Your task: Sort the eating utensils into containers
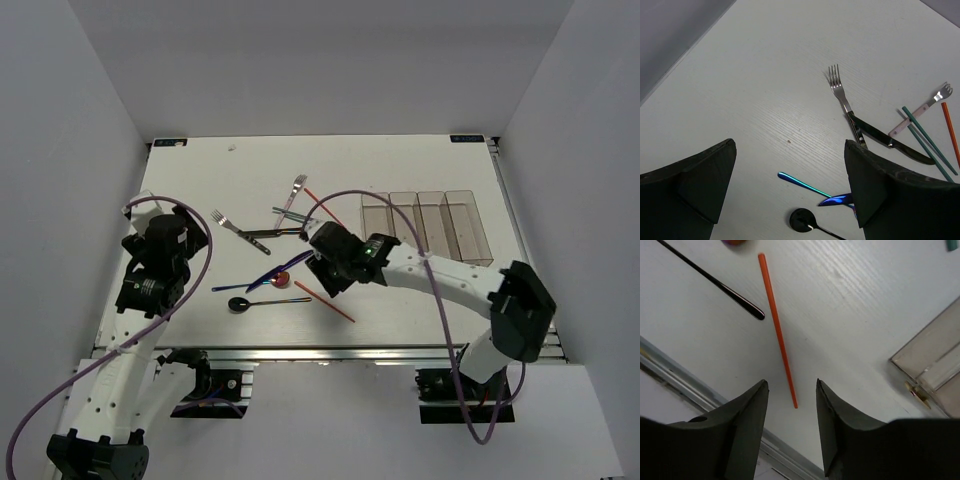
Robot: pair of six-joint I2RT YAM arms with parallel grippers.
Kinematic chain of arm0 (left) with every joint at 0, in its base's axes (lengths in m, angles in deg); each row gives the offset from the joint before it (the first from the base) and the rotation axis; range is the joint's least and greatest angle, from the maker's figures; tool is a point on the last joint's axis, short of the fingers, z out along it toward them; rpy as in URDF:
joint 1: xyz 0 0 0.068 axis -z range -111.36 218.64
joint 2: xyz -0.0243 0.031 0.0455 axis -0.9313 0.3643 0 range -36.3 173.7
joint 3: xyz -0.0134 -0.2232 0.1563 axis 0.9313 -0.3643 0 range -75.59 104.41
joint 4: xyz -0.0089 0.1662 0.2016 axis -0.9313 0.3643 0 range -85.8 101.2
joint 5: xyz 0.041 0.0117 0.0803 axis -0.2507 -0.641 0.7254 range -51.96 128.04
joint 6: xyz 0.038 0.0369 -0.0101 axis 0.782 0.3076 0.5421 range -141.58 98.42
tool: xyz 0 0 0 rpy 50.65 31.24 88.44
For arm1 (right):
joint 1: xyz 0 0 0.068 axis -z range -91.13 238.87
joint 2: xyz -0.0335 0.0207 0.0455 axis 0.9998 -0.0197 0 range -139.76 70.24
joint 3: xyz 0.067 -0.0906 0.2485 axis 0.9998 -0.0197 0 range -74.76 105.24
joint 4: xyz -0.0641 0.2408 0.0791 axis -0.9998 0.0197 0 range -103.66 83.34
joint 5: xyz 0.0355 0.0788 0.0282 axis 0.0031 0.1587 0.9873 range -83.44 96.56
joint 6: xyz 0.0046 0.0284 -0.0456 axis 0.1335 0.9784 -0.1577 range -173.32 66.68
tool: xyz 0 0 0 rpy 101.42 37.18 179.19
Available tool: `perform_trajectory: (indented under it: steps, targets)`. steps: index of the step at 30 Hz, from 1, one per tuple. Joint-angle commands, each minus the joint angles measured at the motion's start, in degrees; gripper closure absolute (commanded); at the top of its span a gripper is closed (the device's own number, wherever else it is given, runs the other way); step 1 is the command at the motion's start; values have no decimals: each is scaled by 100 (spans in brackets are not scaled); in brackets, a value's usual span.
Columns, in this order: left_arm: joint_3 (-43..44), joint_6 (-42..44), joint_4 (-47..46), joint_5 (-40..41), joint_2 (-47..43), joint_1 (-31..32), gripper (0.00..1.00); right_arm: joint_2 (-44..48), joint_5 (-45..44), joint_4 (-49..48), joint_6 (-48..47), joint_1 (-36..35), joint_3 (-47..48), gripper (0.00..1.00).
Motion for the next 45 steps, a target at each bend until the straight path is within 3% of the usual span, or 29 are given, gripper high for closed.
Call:
perform_trajectory:
  steps: [1, 20, 23, 27, 29, 33, 36, 40, 45]
  targets:
    - [-54, 3, -91, -17, -87, -15, 2, -246, -216, -242, -291, -190, 34, 52]
    - [-115, 100, -205, -386, -61, -24, 2, -1654, 575, -1176, -810, -103, -169, 55]
    - [-98, 100, -196, -395, -44, -24, 2, -1794, 646, -1168, -793, -85, -134, 65]
    - [-107, 109, -196, -395, -52, -15, 2, -1961, 558, -1036, -749, -85, -125, 91]
    - [-98, 109, -196, -395, -61, -24, 2, -1979, 462, -948, -723, -76, -160, 99]
    - [-107, 109, -187, -386, -79, -15, 2, -1568, 234, -772, -424, -15, -397, 100]
    - [-107, 109, -205, -412, -79, -15, 2, -682, -126, -579, -64, 99, -406, 100]
    - [-107, 100, -205, -421, -61, -24, 2, 190, -207, -490, 305, 818, -170, 100]
    - [-107, 109, -214, -430, -70, -24, 2, 474, -180, -710, 631, 2558, 156, 100]
